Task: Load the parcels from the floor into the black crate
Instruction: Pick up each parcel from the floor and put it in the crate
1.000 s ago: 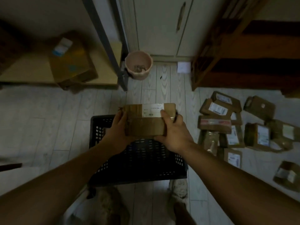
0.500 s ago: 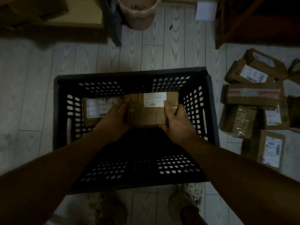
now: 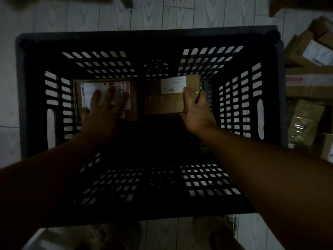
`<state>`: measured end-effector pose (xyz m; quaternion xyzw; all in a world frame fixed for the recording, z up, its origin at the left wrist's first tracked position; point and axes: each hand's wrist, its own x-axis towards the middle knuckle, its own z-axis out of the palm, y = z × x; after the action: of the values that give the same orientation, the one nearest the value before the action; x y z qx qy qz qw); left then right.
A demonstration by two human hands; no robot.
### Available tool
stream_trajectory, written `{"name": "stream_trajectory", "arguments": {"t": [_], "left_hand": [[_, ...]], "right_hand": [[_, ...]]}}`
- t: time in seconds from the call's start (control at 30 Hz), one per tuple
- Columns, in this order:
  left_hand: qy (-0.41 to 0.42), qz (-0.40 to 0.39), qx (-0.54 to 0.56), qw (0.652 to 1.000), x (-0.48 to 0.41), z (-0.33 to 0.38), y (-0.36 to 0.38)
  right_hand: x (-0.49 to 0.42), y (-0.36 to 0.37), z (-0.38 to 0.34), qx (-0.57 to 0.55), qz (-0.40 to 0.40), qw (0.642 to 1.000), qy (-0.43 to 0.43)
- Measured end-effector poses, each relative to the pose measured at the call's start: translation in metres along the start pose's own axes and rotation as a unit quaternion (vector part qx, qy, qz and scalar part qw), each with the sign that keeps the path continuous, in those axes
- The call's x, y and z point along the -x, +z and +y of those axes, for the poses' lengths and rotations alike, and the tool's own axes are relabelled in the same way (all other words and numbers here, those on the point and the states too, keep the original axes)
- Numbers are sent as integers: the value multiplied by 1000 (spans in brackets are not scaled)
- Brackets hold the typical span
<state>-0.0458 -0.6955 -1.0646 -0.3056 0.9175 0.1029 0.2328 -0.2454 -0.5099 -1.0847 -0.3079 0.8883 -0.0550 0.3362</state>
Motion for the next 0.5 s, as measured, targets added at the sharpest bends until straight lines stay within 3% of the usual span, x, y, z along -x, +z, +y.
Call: {"name": "stream_trajectory", "arguments": {"t": [0.17, 0.3, 0.5], "left_hand": [[18, 2, 18, 1000, -3, -8, 2], [28, -52, 28, 998, -3, -15, -4], [2, -148, 34, 988, 7, -9, -66]], "right_hand": [[-18, 10, -9, 34, -72, 992, 96], [-23, 8, -21, 17, -122, 982, 140], [23, -46, -32, -21, -120, 992, 40]]}}
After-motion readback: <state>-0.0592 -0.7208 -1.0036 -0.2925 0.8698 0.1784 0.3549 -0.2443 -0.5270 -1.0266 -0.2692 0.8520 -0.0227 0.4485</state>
